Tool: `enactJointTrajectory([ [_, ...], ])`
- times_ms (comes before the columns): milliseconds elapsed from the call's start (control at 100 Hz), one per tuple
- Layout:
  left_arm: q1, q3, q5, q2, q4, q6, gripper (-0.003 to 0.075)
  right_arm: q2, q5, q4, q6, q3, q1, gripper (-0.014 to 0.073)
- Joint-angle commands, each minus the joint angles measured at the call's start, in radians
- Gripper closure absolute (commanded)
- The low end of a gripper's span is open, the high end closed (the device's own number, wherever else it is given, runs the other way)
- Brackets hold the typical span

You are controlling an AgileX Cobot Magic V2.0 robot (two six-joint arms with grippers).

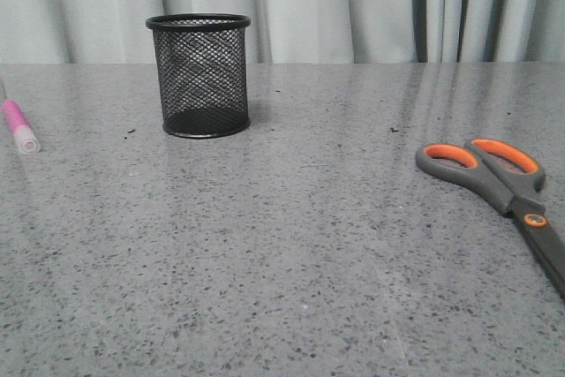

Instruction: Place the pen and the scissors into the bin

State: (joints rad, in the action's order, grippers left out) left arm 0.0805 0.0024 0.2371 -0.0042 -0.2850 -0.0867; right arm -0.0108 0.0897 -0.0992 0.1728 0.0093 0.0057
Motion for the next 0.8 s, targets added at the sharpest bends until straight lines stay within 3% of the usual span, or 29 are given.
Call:
enactJointTrajectory([
  [0, 0.008, 0.042, 0.191, -0.032, -0.081, -0.01, 0.0739, -0.018, 0.119, 0.0, 0.016, 0.015, -0.004, 0.0665],
  [260, 0.008, 0.042, 0.347, -0.032, -0.107, -0.013, 0.0739, -0.018, 0.125, 0.0, 0.028, 0.015, -0.004, 0.0665],
  [510, 0.008, 0.033, 0.197, -0.032, -0.163, -0.054, 0.0739, -0.018, 0.1, 0.0, 0.029, -0.033, -0.004, 0.0662],
  [710, 0.008, 0.033, 0.179, -0.032, -0.165, -0.082, 0.0738, 0.021, 0.005, 0.0, 0.029, -0.152, -0.004, 0.0662],
  [790, 0.008, 0.003, 0.052, -0.021, -0.165, -0.085, 0.0713, 0.065, -0.019, 0.0, 0.029, -0.195, -0.004, 0.0662],
])
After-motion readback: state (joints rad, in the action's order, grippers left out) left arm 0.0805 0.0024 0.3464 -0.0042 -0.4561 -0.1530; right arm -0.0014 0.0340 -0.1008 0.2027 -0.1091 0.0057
